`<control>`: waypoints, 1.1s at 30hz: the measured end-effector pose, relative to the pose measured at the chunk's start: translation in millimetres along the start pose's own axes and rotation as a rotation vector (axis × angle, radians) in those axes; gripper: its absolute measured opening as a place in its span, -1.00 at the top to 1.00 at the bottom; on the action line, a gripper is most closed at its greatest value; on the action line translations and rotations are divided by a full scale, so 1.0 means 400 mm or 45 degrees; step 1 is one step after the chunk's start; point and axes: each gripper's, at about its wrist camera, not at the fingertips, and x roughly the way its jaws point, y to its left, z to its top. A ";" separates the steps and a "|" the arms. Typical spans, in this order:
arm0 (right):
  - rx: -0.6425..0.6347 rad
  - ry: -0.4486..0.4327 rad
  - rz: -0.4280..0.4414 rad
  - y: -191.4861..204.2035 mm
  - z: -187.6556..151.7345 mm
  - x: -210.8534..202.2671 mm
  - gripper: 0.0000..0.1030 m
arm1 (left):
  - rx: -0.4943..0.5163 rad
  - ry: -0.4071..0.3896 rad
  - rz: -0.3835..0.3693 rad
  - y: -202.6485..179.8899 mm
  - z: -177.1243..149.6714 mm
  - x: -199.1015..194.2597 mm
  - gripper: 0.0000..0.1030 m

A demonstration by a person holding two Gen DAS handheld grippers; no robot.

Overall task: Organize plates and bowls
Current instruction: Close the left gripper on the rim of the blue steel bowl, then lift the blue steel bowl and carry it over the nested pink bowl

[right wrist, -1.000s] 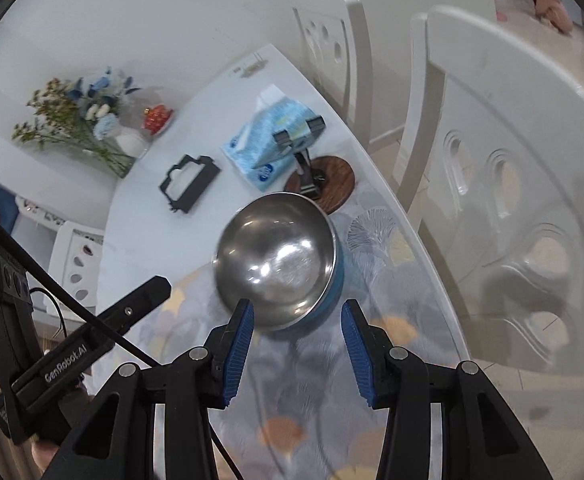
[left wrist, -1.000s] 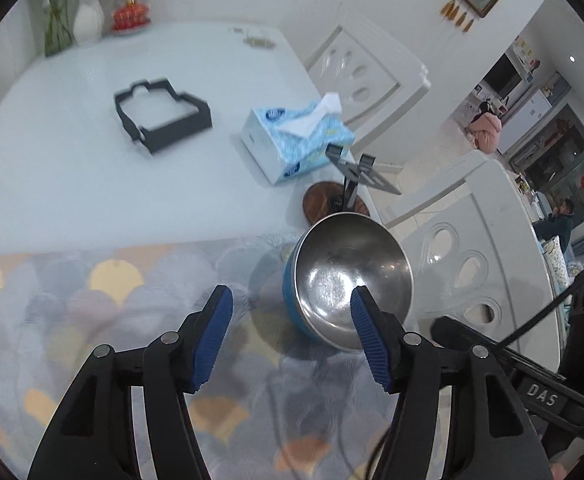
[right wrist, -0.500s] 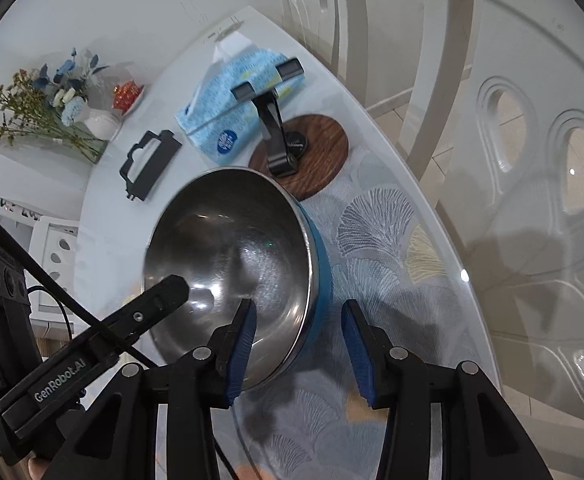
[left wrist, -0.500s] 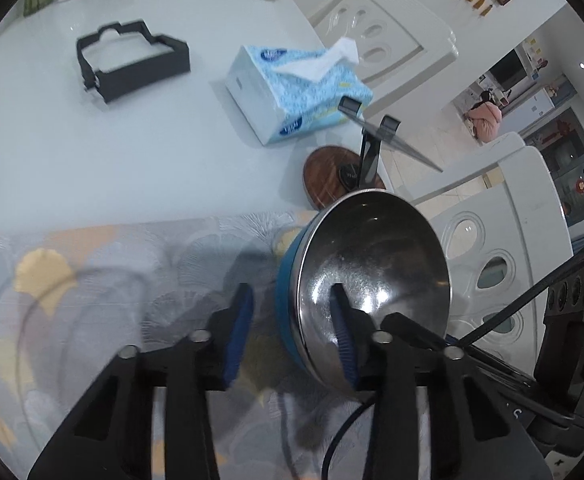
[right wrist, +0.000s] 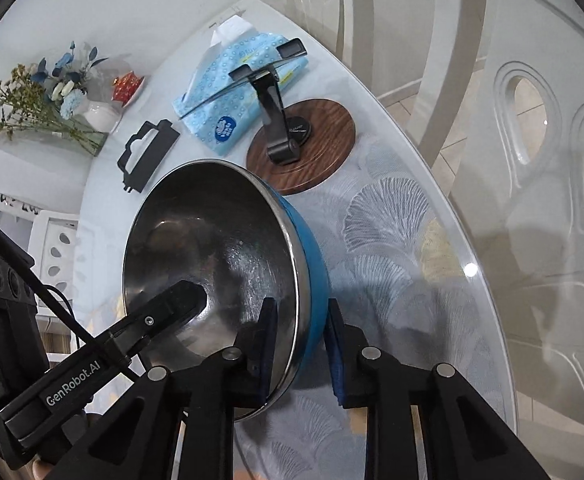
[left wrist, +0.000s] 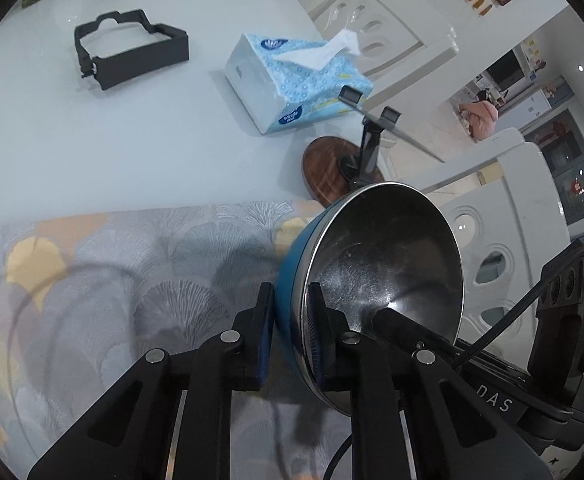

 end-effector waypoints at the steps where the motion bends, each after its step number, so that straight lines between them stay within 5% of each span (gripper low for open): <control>1: -0.007 -0.003 -0.001 0.009 -0.007 -0.014 0.55 | -0.001 -0.007 -0.002 -0.003 -0.004 -0.013 0.75; 12: -0.073 -0.068 0.048 0.132 -0.096 -0.182 0.55 | -0.029 -0.139 -0.009 -0.030 -0.096 -0.232 0.75; 23: -0.198 -0.136 0.101 0.265 -0.255 -0.348 0.54 | -0.050 -0.301 0.015 -0.043 -0.244 -0.470 0.75; 33: -0.282 -0.184 0.145 0.343 -0.437 -0.433 0.52 | -0.101 -0.366 0.016 -0.003 -0.402 -0.593 0.75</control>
